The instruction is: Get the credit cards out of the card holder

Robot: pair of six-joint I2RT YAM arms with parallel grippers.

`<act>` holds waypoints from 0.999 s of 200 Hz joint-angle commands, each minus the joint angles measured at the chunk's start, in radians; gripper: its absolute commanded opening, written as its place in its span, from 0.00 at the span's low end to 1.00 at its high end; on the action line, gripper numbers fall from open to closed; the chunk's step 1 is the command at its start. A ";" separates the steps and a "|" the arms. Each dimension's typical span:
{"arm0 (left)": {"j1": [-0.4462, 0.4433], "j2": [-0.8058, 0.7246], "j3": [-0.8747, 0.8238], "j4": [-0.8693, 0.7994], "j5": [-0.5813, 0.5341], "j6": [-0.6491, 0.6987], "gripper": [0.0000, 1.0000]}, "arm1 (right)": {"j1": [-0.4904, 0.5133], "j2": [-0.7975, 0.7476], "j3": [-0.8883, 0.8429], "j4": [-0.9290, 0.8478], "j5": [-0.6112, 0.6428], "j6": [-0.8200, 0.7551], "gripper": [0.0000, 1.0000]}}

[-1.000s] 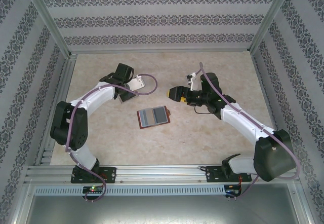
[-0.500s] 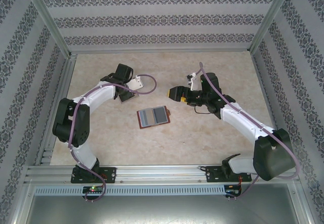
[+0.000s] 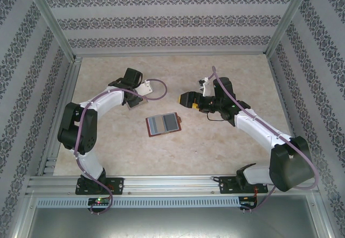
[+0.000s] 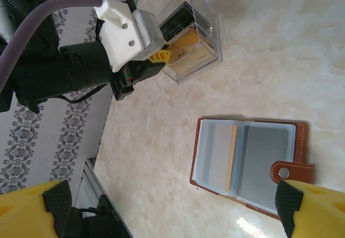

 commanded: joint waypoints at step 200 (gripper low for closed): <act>0.053 -0.421 -0.341 0.083 0.554 -1.389 0.56 | 0.259 0.217 0.084 -0.098 0.284 -0.065 0.98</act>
